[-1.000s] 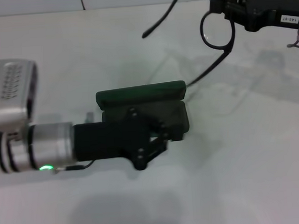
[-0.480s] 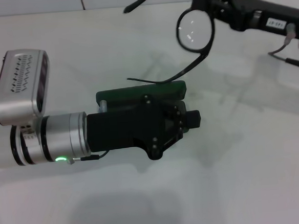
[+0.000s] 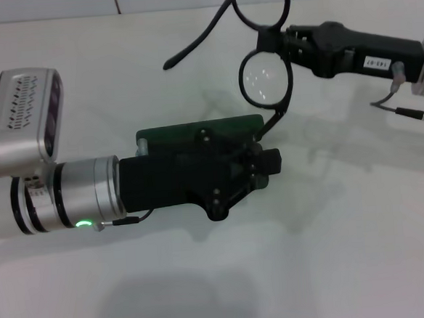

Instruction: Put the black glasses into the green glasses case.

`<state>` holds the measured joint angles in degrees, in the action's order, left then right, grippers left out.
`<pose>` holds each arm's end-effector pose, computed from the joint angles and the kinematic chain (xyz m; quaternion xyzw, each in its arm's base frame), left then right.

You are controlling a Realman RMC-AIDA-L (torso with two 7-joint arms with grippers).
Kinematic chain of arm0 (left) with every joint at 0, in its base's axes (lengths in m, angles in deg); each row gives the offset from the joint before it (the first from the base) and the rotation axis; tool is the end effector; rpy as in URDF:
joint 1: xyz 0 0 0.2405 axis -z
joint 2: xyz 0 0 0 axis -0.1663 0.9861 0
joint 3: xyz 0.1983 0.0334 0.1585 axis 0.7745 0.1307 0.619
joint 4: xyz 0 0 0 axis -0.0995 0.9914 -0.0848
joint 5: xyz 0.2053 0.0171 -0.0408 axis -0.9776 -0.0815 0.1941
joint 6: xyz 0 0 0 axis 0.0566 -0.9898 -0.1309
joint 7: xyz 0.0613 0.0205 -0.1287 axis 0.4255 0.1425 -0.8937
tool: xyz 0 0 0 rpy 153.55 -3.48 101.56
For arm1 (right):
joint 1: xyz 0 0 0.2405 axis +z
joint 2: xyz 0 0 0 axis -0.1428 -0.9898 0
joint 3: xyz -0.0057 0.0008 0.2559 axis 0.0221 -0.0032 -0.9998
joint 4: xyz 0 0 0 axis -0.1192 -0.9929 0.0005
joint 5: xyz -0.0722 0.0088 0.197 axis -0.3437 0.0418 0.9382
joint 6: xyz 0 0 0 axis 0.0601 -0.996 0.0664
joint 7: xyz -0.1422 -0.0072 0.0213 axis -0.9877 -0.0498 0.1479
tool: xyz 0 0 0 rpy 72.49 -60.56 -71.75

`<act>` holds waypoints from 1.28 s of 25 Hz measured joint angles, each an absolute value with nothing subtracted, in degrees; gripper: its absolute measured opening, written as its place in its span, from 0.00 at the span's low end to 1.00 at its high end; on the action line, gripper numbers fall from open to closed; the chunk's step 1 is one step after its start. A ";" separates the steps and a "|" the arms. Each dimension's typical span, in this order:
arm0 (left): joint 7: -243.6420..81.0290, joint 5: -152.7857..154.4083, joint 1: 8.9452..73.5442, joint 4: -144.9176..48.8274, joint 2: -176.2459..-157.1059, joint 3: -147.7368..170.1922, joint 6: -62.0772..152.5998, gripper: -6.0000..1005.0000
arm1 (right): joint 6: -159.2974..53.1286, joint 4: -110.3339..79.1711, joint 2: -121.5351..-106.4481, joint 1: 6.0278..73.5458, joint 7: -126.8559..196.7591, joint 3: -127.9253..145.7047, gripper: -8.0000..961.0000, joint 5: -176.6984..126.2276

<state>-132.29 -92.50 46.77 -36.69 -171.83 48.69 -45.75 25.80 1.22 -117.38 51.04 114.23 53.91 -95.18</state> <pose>-0.2096 0.2913 -0.0603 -0.9176 -0.0710 -0.3903 0.0242 0.1730 0.3747 -0.0130 -0.8779 0.2352 0.4131 0.0583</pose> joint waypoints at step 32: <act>-132.75 -90.89 47.19 -36.28 -171.73 48.65 -45.91 0.01 | 26.19 1.68 -117.07 50.04 112.31 65.37 0.15 -95.34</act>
